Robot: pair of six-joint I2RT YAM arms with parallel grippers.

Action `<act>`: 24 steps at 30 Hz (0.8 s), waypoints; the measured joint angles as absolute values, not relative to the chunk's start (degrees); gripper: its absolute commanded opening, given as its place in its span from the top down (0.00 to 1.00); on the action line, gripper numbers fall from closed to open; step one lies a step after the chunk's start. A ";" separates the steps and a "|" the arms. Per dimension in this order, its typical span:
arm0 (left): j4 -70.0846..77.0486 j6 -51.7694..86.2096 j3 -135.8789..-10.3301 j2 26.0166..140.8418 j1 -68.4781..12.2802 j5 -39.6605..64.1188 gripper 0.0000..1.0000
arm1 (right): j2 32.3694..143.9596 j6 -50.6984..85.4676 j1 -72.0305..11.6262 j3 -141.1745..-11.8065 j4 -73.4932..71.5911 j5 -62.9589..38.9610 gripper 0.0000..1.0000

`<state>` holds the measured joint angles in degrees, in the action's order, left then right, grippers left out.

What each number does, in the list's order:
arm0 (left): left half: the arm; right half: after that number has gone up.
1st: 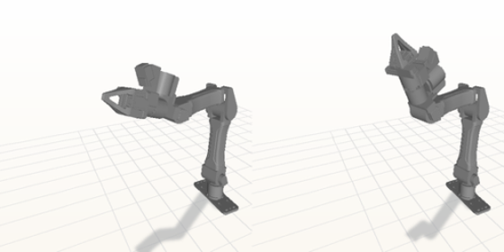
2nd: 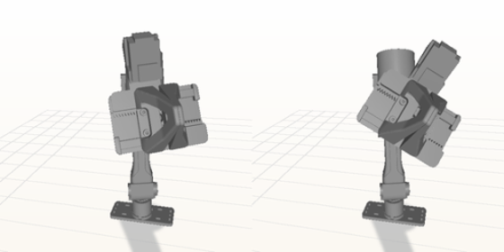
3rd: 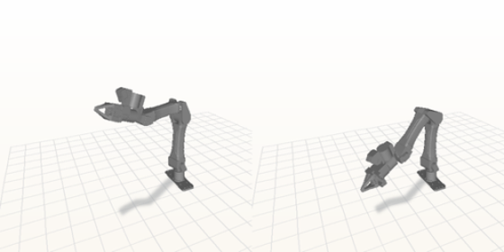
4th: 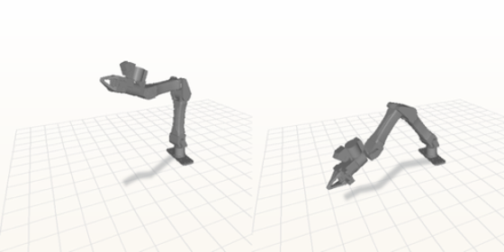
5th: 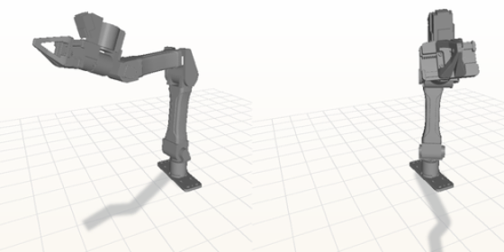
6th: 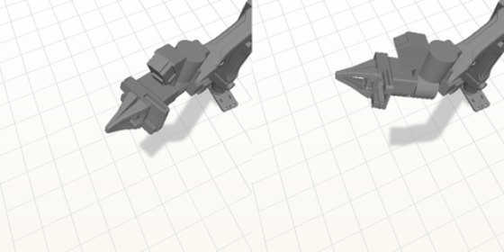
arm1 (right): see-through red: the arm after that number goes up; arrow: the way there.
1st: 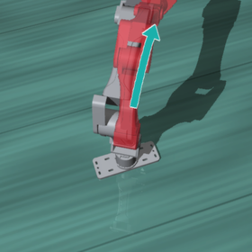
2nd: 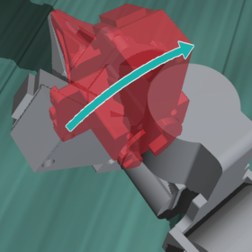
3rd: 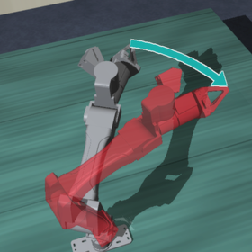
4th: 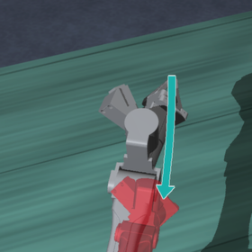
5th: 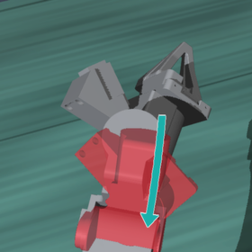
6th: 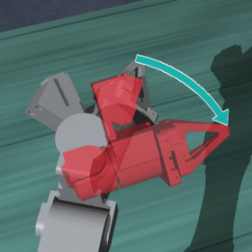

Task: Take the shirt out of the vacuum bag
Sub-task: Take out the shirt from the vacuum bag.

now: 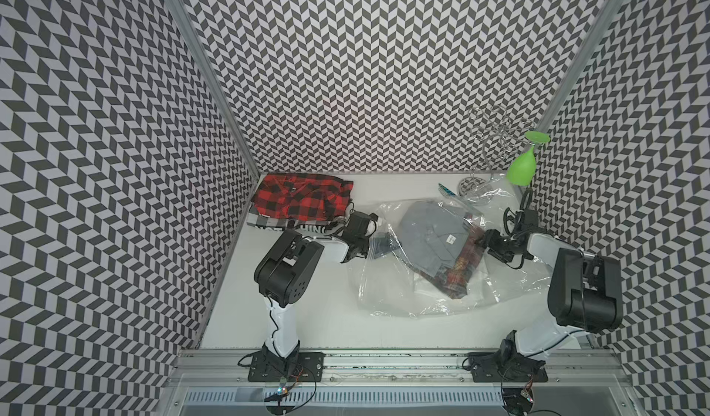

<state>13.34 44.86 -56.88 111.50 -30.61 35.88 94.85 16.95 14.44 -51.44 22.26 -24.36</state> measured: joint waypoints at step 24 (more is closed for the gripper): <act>15.94 46.00 -43.11 89.41 -29.95 37.67 1.00 | 95.83 17.56 14.44 -51.24 22.24 -24.73 0.38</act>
